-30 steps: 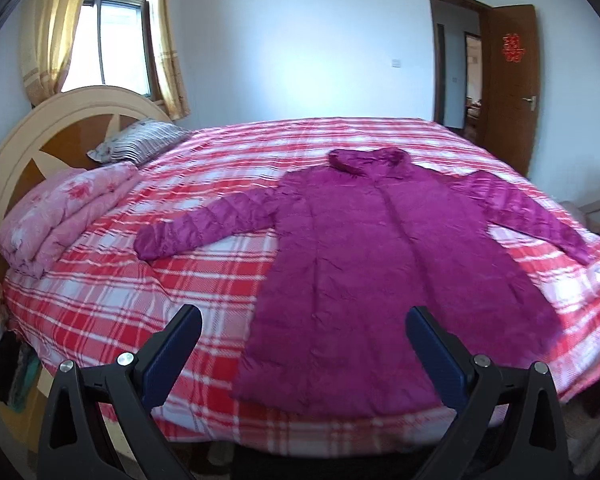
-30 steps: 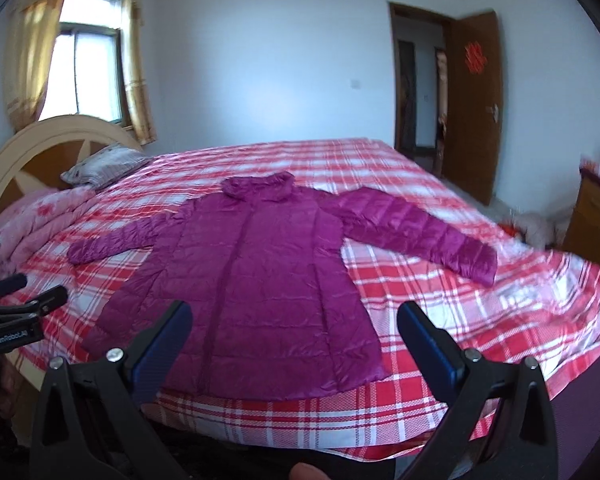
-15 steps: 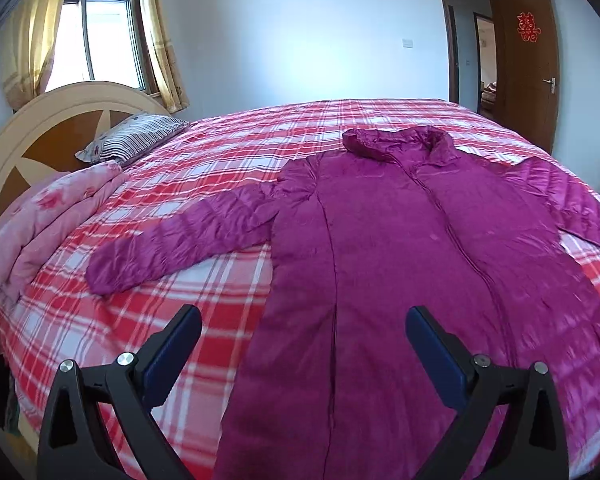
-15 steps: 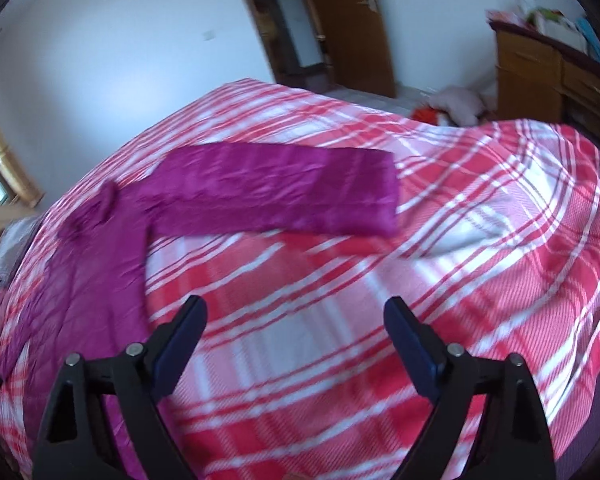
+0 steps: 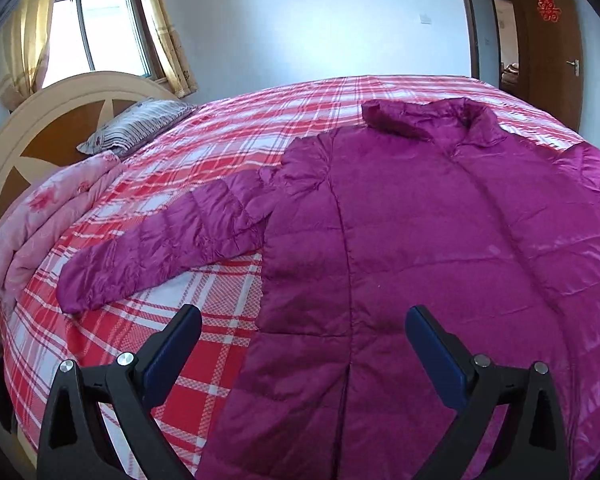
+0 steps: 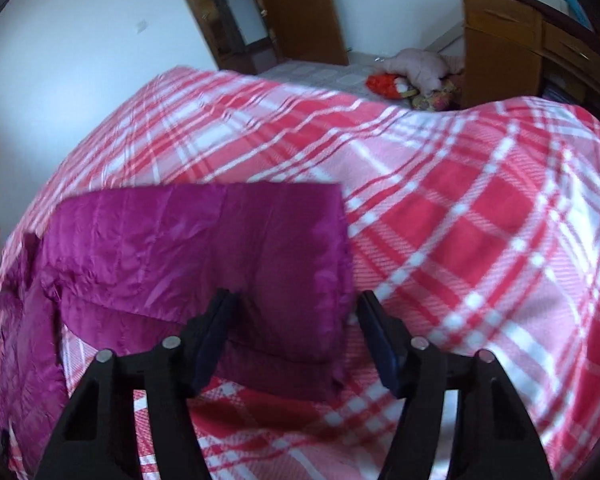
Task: Fold large clothes
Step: 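Grasp the magenta jacket's sleeve cuff with the right tool and lift it, then carry the held sleeve across the jacket body with the right tool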
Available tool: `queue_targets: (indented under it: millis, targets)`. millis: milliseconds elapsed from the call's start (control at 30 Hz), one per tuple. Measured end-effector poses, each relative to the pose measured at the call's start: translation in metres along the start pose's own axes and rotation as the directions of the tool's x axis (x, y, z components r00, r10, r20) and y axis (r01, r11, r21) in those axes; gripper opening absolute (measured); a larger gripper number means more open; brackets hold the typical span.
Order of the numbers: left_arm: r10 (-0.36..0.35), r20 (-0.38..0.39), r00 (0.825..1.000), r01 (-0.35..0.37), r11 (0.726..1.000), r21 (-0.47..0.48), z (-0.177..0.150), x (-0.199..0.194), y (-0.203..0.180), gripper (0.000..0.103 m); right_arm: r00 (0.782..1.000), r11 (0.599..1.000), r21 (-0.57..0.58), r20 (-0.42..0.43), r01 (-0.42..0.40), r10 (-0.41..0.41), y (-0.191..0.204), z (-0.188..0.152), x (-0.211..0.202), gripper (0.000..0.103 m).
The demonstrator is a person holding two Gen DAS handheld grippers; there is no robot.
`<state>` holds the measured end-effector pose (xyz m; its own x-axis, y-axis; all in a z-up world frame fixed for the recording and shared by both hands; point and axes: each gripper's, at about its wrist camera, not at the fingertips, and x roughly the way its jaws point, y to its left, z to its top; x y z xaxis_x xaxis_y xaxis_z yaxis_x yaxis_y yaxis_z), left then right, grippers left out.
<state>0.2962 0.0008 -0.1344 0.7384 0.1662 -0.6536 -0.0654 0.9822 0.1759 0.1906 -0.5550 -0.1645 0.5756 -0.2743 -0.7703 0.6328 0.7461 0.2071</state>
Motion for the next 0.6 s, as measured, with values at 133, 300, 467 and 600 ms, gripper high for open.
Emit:
queue_targets:
  millis: [133,300,467,600]
  targets:
    - [-0.017,-0.012,1.0,0.016,1.0,-0.011,-0.004,0.004,0.001,0.102,0.998,0.998,-0.053,0.036,-0.046,0.048,0.005,0.008,-0.01,0.021]
    - [-0.054,-0.016,0.998,0.053,0.997,-0.055,-0.007,0.002,0.009,0.102,0.973,0.992,-0.125,0.229,0.007,0.022,0.024,0.035,-0.063,0.016]
    - [-0.083,-0.009,0.997,0.082,0.994,-0.078,-0.011,-0.004,0.015,0.102,0.897,0.953,-0.29,0.44,0.09,0.049,0.089,0.06,-0.128,0.015]
    - [-0.101,-0.008,0.995,0.1,0.991,-0.094,-0.016,-0.009,0.019,0.102,0.826,0.883,-0.45,0.543,0.134,0.151,0.156,0.05,-0.174,0.015]
